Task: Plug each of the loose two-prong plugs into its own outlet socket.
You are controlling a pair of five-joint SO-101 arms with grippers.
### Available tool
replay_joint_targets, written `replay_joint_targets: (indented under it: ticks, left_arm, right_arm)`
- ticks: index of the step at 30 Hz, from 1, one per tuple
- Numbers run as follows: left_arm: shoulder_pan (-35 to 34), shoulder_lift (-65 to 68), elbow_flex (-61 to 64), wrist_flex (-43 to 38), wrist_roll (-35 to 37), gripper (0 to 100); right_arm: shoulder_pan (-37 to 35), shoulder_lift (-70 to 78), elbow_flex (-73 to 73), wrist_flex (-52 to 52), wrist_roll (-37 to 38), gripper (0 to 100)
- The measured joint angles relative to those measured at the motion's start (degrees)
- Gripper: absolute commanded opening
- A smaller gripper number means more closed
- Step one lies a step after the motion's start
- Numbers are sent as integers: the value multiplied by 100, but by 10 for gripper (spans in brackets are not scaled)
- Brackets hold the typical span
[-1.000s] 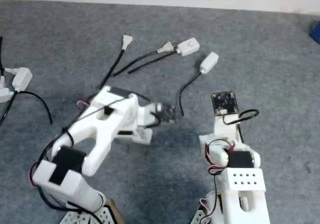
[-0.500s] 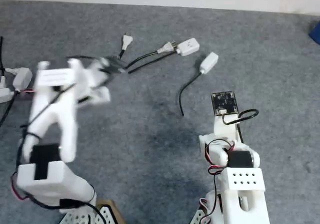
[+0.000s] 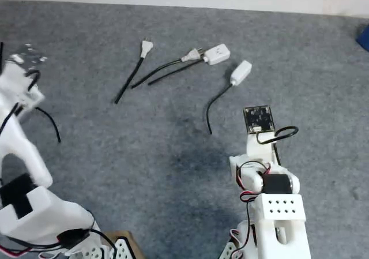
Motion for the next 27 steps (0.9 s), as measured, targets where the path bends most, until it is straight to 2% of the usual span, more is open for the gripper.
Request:
replay_joint_targets:
  ticks: [4,9,14,17,19,23,27]
  left_arm:
    - [-220,9,0,-123,97,521]
    - [-79,9,0,-141,105,542]
    - [607,9,0,-141,105,542]
    - [1187,9,0,-141,264,542]
    - [1688,9,-9,-167,721,542]
    - [2822,44,-9,-466,2092,542]
    - [3807,501,-141,-738,3130,542]
  right_arm:
    - [0,0,0,0,0,134]
    - [422,0,-273,-70,0,134]
    - [1380,0,-1134,-158,35,134]
    - [1644,0,-1459,-352,167,134]
    - [1644,0,-1495,-396,167,134]
    - [1547,123,-1503,-396,167,134]
    - [1248,993,-1635,-624,167,134]
